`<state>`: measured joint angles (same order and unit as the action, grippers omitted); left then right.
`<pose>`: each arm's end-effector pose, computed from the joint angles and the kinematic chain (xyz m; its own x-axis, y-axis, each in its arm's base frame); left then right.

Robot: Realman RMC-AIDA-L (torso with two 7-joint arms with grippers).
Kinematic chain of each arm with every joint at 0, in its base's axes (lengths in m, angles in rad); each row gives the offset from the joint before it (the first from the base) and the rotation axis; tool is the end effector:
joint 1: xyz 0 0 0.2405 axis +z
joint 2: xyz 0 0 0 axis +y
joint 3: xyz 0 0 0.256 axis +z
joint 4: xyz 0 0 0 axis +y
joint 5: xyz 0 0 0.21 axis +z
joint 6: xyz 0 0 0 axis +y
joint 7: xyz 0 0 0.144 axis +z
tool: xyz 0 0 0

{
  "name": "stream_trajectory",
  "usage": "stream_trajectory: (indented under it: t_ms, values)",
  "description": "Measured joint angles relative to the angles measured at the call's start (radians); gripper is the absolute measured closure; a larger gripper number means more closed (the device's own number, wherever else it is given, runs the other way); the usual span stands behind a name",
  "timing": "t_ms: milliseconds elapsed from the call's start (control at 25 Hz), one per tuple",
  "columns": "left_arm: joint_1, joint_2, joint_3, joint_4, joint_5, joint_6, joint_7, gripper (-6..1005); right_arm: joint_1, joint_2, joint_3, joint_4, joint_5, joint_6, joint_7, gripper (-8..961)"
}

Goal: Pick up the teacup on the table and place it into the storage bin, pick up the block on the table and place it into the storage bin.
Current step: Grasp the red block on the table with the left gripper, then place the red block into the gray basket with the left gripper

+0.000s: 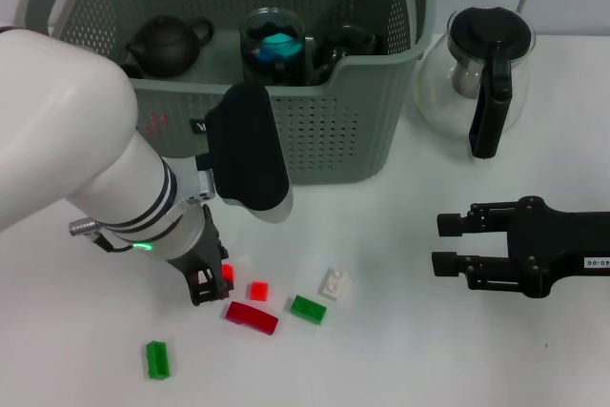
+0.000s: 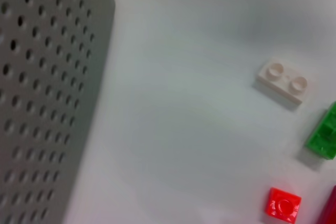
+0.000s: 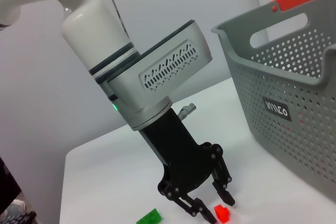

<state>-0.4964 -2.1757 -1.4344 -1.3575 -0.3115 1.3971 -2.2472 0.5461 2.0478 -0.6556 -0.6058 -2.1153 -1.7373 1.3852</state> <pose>-0.1893 0.3223 -0.0663 0.8171 0.2083 -0.5375 0.0389 -0.9503 -0.3090 0.2630 0.3050 -0.0002 0.8015 -0.3892 -0.4539 -0.4168 -0.9080 0.0426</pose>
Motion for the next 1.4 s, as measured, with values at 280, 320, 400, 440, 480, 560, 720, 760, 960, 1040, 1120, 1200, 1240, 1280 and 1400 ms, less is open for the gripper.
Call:
stream_trajectory:
  t_ms: [280, 320, 400, 440, 480, 560, 720, 760, 960, 1040, 1120, 1200, 1240, 1280, 1400]
  values:
    - [-0.001, 0.001, 0.000, 0.001, 0.000, -0.004, 0.002, 676, 0.000, 0.000, 0.003, 0.000, 0.000, -0.001, 0.000, 361]
    - [-0.002, 0.001, 0.000, 0.003, 0.000, -0.002, 0.001, 679, 0.000, 0.000, 0.004, 0.000, 0.000, -0.001, 0.000, 361]
    - [-0.021, 0.001, -0.010, 0.035, -0.001, 0.003, -0.001, 685, 0.000, 0.000, 0.004, 0.000, 0.000, -0.001, 0.000, 361]
    - [-0.021, 0.001, -0.010, 0.035, -0.001, 0.003, -0.001, 688, 0.000, 0.000, 0.004, 0.000, 0.000, 0.000, 0.000, 361]
    - [-0.025, 0.001, -0.012, 0.041, -0.002, 0.003, -0.002, 691, 0.000, 0.000, 0.004, 0.000, 0.000, 0.000, 0.000, 361]
    - [-0.031, 0.001, -0.015, 0.049, -0.011, 0.004, -0.001, 750, 0.000, 0.000, 0.004, 0.000, 0.000, 0.000, 0.000, 361]
    - [-0.034, 0.005, -0.029, 0.037, -0.039, 0.021, 0.007, 869, -0.002, 0.000, 0.006, 0.000, 0.000, 0.000, 0.000, 361]
    - [-0.036, 0.006, -0.035, 0.034, -0.041, 0.030, 0.010, 869, -0.003, 0.000, 0.007, 0.000, 0.000, 0.000, 0.000, 361]
    - [-0.035, 0.005, -0.053, 0.011, -0.042, 0.043, 0.019, 870, -0.003, 0.000, 0.007, 0.000, 0.000, 0.001, 0.000, 361]
    - [-0.033, 0.006, -0.069, -0.005, -0.043, 0.055, 0.028, 870, -0.002, 0.000, 0.007, 0.000, 0.000, 0.000, 0.000, 361]
    - [-0.031, 0.005, -0.101, -0.021, -0.052, 0.069, 0.049, 870, 0.002, 0.000, 0.007, 0.000, 0.000, 0.000, 0.000, 361]
    - [-0.030, 0.005, -0.148, -0.040, -0.072, 0.096, 0.076, 871, 0.003, 0.000, 0.007, 0.000, 0.000, 0.000, 0.000, 361]
    - [-0.029, 0.005, -0.180, -0.051, -0.089, 0.116, 0.095, 872, 0.004, 0.000, 0.007, 0.000, 0.000, 0.000, 0.000, 361]
    - [-0.030, 0.006, -0.226, -0.063, -0.113, 0.141, 0.121, 872, 0.004, 0.000, 0.007, 0.000, 0.000, 0.000, 0.002, 361]
    - [-0.048, 0.009, -0.439, -0.094, -0.244, 0.281, 0.242, 874, 0.005, 0.000, 0.007, 0.000, 0.000, 0.001, 0.004, 361]
